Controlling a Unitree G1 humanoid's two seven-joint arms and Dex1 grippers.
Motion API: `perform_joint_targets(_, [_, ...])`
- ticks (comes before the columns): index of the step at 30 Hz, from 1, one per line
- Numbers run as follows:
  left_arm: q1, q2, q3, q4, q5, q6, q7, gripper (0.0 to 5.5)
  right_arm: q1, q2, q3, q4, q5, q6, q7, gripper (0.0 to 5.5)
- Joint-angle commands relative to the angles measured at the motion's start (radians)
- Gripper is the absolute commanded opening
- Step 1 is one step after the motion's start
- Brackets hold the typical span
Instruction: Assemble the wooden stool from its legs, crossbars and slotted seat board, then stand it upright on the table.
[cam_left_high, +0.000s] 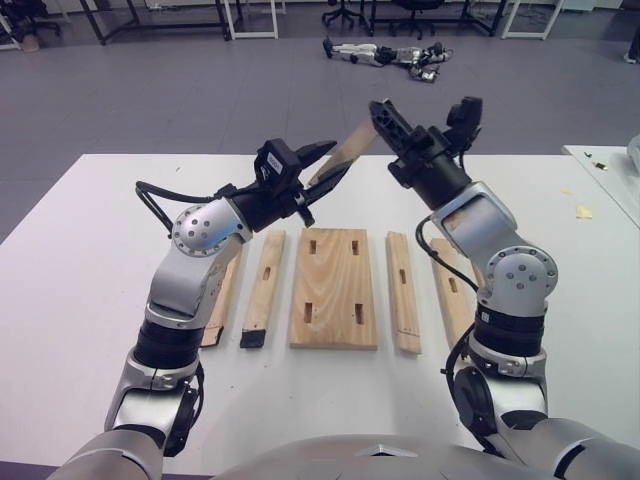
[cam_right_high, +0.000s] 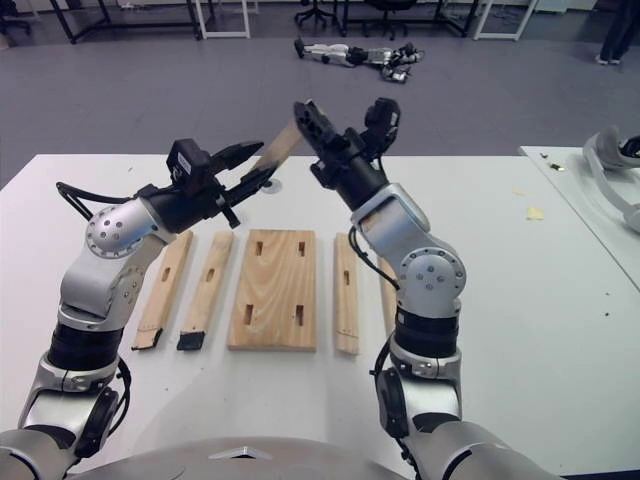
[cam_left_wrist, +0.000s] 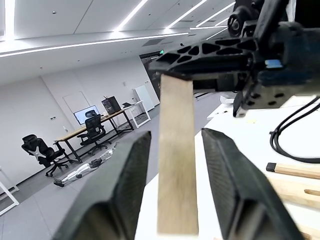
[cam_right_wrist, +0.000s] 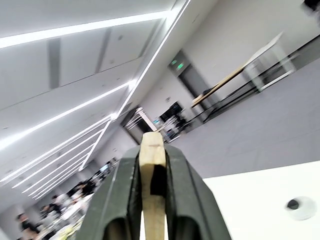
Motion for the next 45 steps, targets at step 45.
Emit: perform_joint_targets(45, [0.073,0.004,0.104,0.108,0.099,-0.018,0.152,3.0,0.691,-0.092,0.212,-0.091,-0.9,-0.339,0.202,1.3])
